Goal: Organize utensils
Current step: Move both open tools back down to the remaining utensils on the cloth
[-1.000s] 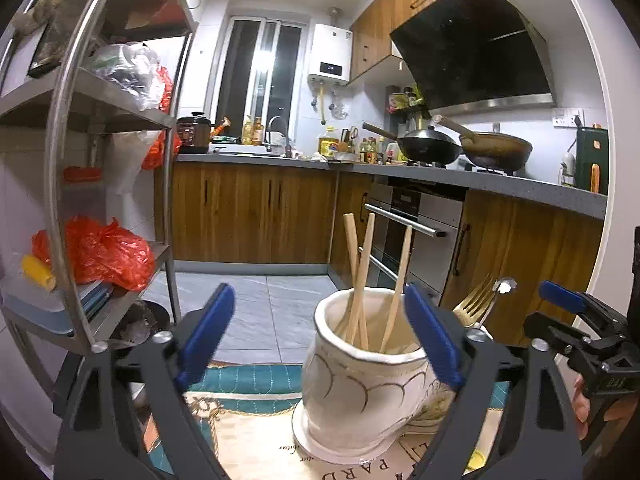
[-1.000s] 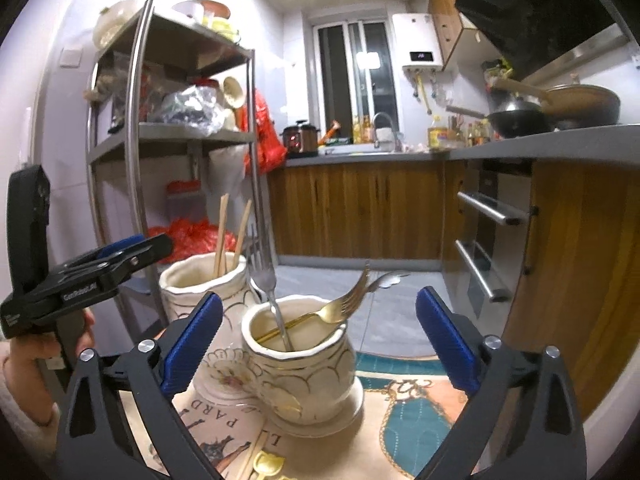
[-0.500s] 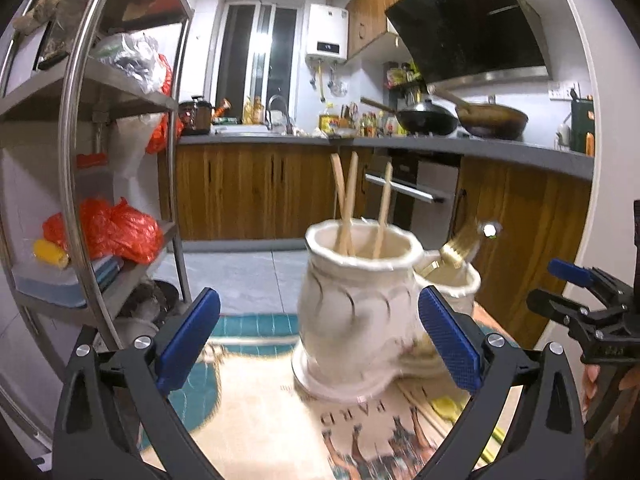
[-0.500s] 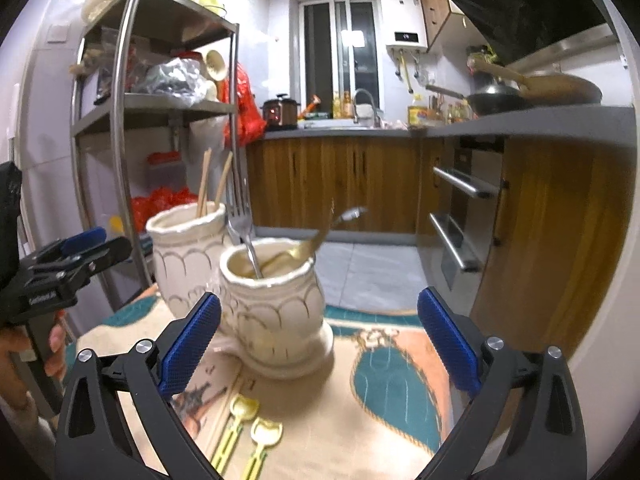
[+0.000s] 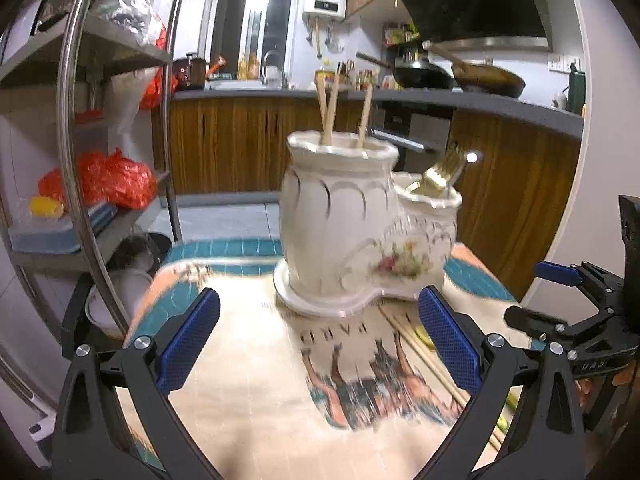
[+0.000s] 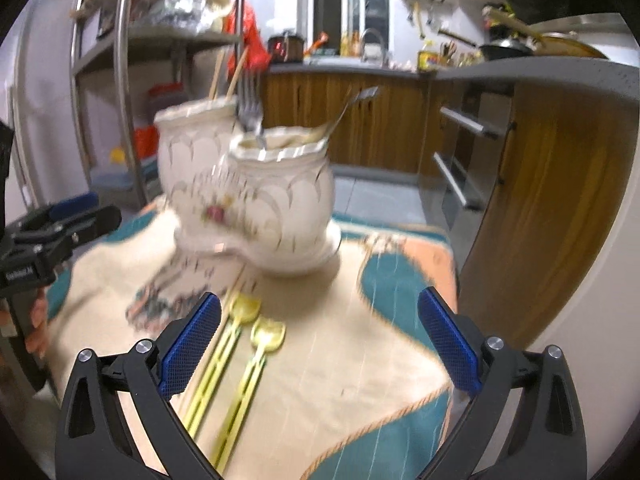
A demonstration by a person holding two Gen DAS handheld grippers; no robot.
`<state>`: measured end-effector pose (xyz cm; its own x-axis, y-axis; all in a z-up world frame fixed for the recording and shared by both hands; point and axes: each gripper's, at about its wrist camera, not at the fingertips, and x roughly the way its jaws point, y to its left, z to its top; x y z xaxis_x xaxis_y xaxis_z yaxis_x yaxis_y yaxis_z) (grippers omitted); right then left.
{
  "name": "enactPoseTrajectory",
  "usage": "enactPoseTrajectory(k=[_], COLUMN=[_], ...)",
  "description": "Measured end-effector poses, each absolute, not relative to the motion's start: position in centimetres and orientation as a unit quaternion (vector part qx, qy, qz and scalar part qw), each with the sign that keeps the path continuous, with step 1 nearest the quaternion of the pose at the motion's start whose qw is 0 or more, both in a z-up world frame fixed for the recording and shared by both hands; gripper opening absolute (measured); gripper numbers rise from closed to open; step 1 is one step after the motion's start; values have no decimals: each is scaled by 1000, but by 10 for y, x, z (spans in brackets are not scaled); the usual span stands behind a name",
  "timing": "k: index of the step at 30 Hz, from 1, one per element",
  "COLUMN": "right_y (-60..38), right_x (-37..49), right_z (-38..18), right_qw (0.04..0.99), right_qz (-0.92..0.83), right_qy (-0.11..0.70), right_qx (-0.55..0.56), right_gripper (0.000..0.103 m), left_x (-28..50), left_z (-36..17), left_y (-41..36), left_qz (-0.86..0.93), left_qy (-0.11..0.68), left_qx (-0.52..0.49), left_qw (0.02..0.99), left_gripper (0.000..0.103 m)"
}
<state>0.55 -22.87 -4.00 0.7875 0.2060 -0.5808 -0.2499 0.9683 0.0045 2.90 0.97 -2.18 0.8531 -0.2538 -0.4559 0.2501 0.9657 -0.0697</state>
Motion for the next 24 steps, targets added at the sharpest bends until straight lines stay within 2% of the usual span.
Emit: enactPoseTrajectory(k=[9, 20, 23, 24], right_y=[-221, -213, -213, -212], right_x=[1, 6, 8, 9], right_z=[-62, -73, -76, -77], right_qw=[920, 905, 900, 899], right_qz=[122, 132, 142, 145], right_qy=[367, 396, 403, 404], right_qx=[-61, -86, -87, -88], right_gripper=[98, 98, 95, 90], left_x=[20, 26, 27, 27], left_z=[-41, -52, -53, -54], left_y=[-5, -14, -16, -17], left_qz=[-138, -138, -137, -136], left_qy=[273, 301, 305, 307], left_qx=[27, 47, 53, 55], left_qw=[952, 942, 941, 940], left_gripper=[98, 98, 98, 98])
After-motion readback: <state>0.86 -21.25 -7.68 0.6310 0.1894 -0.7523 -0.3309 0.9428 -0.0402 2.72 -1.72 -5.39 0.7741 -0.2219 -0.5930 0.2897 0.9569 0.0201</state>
